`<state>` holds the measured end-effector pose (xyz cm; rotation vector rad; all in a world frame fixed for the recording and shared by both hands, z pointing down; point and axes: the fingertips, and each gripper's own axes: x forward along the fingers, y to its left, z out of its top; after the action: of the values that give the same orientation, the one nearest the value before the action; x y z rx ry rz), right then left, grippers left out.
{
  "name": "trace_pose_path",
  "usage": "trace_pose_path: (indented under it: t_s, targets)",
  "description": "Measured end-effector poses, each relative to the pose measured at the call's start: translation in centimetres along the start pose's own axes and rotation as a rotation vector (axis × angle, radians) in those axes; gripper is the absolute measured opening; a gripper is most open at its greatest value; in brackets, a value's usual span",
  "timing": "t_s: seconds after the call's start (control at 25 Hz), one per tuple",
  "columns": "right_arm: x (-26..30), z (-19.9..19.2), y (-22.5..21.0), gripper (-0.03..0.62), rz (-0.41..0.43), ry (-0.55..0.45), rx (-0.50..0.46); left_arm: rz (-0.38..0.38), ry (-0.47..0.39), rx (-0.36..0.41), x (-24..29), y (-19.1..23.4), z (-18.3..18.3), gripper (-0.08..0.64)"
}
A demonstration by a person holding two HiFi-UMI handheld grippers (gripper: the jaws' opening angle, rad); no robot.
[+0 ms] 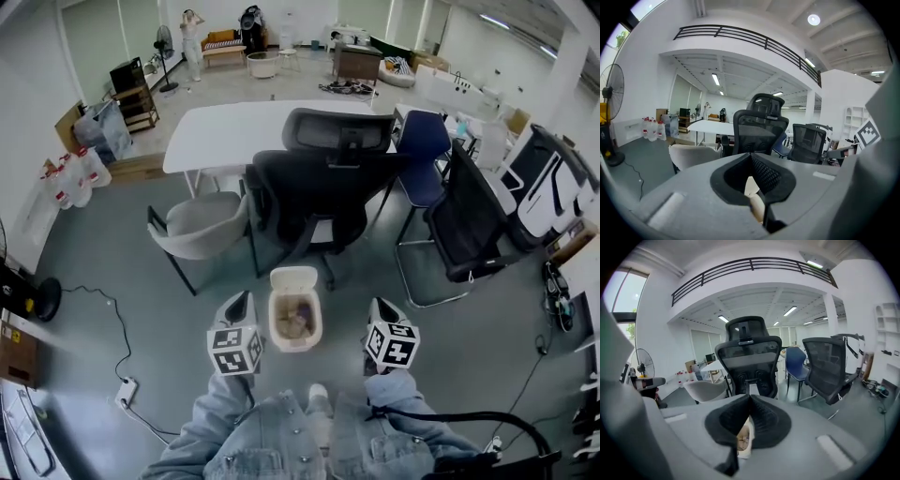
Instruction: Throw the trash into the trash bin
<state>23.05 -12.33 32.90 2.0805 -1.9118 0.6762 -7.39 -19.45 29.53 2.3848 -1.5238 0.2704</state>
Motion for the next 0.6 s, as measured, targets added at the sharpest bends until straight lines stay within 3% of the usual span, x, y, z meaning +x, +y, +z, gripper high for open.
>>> trace_pose_path:
  t_s: [0.4, 0.6]
  targets:
    - [-0.1, 0.3, -0.9, 0.004, -0.002, 0.0, 0.02, 0.007, 0.004, 0.003, 0.2, -0.8, 0.0, 0.009]
    - [-0.2, 1.0, -0.3, 0.003, 0.001, -0.014, -0.02, 0.007, 0.003, 0.008, 0.3, -0.9, 0.0, 0.009]
